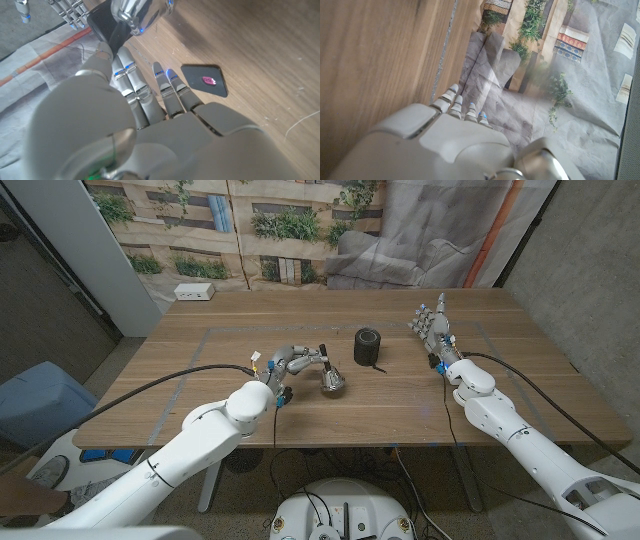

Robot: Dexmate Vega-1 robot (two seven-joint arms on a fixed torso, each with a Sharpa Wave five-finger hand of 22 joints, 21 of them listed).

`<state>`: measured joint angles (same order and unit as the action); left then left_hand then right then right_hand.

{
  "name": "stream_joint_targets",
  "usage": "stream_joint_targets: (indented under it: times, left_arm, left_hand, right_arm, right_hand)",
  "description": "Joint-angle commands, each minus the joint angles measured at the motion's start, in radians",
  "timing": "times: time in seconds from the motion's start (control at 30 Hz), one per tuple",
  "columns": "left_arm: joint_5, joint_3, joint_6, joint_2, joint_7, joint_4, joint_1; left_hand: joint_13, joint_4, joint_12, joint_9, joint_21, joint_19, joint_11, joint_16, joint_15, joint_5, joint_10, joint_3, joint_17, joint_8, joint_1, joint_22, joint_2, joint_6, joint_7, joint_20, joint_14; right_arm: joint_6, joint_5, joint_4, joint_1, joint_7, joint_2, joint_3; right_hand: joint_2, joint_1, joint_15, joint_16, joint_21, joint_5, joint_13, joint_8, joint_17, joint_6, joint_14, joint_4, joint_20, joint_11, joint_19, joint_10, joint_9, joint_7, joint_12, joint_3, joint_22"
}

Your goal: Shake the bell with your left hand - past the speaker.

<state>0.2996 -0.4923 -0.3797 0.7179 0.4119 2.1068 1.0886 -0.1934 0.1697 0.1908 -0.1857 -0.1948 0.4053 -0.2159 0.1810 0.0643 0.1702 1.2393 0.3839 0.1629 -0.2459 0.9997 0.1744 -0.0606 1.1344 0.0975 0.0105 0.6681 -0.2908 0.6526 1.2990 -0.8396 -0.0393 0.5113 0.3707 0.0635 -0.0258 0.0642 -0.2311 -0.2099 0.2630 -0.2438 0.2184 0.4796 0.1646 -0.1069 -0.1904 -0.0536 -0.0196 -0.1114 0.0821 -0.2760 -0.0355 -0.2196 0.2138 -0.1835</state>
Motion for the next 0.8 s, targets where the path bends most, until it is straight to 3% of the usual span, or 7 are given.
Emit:
stream_joint_targets:
  times: [0.03,0.2,0.37,0.8]
  left_arm:
    - [-0.224,-0.061,0.222,0.040,0.015,-0.060,-0.002]
    - [-0.356,-0.081,0.336,0.040,0.039,-0.114,-0.005]
    - [-0.428,-0.079,0.372,0.031,0.043,-0.141,0.001]
    - [-0.467,-0.059,0.456,-0.033,0.046,-0.247,-0.001]
  left_hand:
    - [-0.005,-0.003,0.002,-0.029,-0.006,0.002,-0.005,-0.001,0.120,0.004,0.000,0.006,0.003,-0.006,-0.001,0.003,-0.009,0.020,-0.021,-0.002,0.009]
    - [-0.005,-0.003,0.002,-0.029,-0.007,0.003,-0.005,0.000,0.121,0.004,-0.001,0.006,0.004,-0.006,-0.001,0.003,-0.009,0.020,-0.021,-0.003,0.009]
    - [-0.005,-0.004,0.002,-0.029,-0.007,0.004,-0.005,0.001,0.121,0.004,-0.001,0.006,0.004,-0.006,-0.001,0.002,-0.010,0.019,-0.019,-0.003,0.010]
    - [-0.005,-0.002,0.002,-0.029,-0.008,0.006,-0.005,0.001,0.124,0.003,-0.001,0.006,0.004,-0.005,0.000,0.002,-0.009,0.017,-0.016,-0.001,0.012]
  right_arm:
    - [0.000,0.000,-0.002,0.001,-0.001,0.000,0.000]
    - [-0.001,0.000,-0.002,0.001,-0.001,0.000,0.000]
    - [-0.001,0.000,-0.003,0.001,-0.001,0.000,0.000]
    - [-0.001,0.000,-0.002,0.001,-0.001,0.000,0.000]
  right_hand:
    - [0.097,0.003,0.000,-0.003,-0.005,0.003,-0.005,0.006,0.004,0.008,-0.005,0.001,-0.001,-0.004,-0.006,0.003,-0.003,0.001,-0.005,0.006,-0.003]
    - [0.097,0.003,0.000,-0.003,-0.005,0.003,-0.006,0.006,0.004,0.008,-0.005,0.001,-0.001,-0.004,-0.006,0.003,-0.003,0.000,-0.005,0.006,-0.003]
    - [0.097,0.003,0.000,-0.003,-0.005,0.003,-0.005,0.005,0.004,0.008,-0.005,0.001,-0.001,-0.004,-0.005,0.005,-0.003,0.000,-0.004,0.006,-0.003]
    - [0.097,0.003,0.001,-0.003,-0.005,0.003,-0.005,0.005,0.004,0.008,-0.005,0.001,-0.001,-0.005,-0.006,0.003,-0.003,0.000,-0.005,0.006,-0.003]
